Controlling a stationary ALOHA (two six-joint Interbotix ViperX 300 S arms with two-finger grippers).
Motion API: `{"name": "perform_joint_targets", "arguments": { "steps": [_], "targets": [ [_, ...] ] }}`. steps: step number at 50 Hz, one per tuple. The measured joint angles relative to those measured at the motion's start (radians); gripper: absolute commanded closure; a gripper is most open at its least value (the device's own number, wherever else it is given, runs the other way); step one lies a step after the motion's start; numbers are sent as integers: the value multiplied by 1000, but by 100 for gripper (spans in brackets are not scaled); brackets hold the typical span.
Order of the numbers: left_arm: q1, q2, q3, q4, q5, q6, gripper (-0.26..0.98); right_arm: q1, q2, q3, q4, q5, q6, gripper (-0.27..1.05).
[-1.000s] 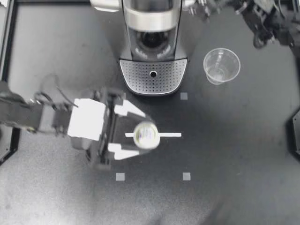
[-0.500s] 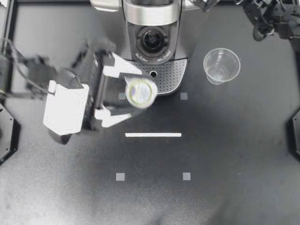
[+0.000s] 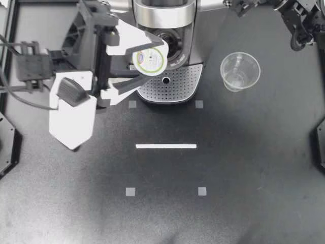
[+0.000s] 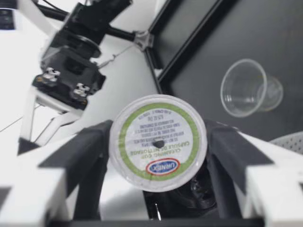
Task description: Place the coffee capsule inside the capsule container, then place the cup onto the center of the cup tray, then push the 'Hot Water' and 'Travel Mug' buttons.
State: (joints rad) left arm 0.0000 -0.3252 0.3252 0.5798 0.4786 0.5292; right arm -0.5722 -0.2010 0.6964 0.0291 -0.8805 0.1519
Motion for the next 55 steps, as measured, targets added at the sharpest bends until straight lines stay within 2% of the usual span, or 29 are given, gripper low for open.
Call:
{"name": "perform_joint_targets", "arguments": {
  "steps": [11,19,33,55],
  "targets": [
    [2,38,21,63,-14,-2,23,0,0,2,2,-2,0,76],
    [5,49,21,66,-20,-6,23,0,0,5,2,-2,2,76],
    [54,77,28,67,-28,-37,23,0,0,20,0,-15,0,76],
    [87,94,49,67,-80,-44,23,0,-2,25,2,-26,-3,76]
  ]
}}
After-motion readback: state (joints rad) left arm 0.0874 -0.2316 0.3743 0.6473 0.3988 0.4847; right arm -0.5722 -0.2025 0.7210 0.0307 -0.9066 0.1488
